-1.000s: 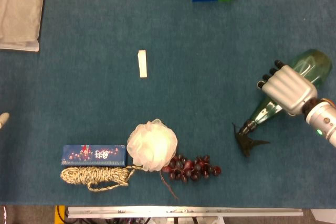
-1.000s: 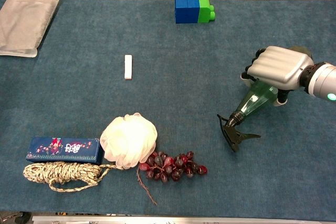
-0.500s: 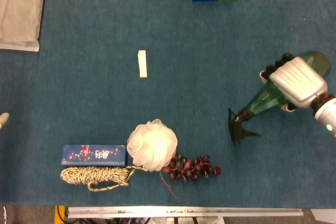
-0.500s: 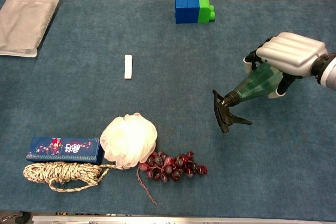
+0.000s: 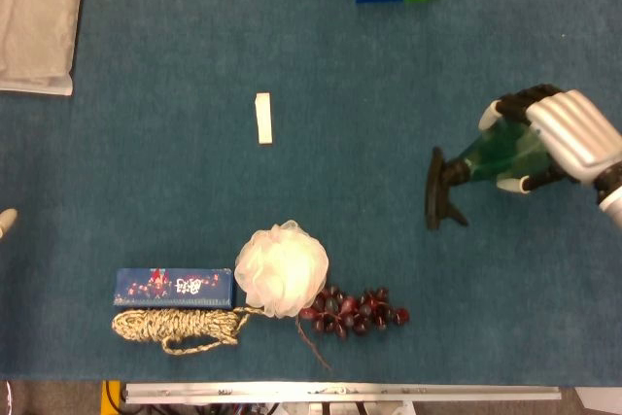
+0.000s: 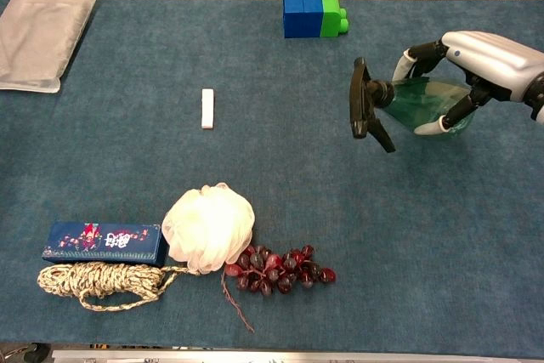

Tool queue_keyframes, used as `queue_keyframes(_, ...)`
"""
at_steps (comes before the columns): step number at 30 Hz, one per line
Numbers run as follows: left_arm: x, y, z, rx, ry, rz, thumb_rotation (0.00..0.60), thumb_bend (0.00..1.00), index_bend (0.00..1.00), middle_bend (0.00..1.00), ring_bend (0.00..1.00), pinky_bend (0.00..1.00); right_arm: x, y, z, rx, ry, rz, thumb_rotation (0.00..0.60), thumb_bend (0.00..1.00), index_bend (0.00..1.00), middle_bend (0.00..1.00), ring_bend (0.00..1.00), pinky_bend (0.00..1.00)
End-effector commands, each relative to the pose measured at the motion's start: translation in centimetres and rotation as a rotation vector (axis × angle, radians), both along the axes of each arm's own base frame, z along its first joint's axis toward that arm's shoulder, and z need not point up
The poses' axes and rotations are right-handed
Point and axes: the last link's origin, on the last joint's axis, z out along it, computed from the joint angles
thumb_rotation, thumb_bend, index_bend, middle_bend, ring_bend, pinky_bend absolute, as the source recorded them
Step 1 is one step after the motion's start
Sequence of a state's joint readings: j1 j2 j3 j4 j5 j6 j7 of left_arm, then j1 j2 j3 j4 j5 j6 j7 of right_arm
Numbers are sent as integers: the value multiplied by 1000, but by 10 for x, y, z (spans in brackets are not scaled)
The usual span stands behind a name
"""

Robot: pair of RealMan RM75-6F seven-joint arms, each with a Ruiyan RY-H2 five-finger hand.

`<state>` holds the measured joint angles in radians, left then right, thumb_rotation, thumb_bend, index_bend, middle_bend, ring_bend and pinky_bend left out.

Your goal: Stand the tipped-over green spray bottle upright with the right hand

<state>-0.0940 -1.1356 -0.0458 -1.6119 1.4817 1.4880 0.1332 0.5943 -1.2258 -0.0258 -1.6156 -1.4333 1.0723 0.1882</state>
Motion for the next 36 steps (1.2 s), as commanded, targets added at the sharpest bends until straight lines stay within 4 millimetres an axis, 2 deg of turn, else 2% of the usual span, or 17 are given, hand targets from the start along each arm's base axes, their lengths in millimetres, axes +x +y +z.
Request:
queue_keyframes(1,0,0,0,0,0,0,600,0,0,0,0,0,-11,1,4,-32,-189,-43,600,38,564,596,466,295)
queue_keyframes(9,0,0,0,0,0,0,600,0,0,0,0,0,-23,3,5,-13,-459,-124,600,38,564,597,466,295)
queue_keyframes(22,0,0,0,-1,1,0,600,0,0,0,0,0,-52,6,-14,39,-813,-307,600,38,564,597,466,302)
queue_keyframes(29,0,0,0,0,1,0,600,0,0,0,0,0,-66,3,-26,94,-920,-393,600,38,564,597,466,302)
queue_keyframes(36,0,0,0,-1,1,0,600,0,0,0,0,0,-70,1,-31,115,-940,-403,600,37,564,597,466,302)
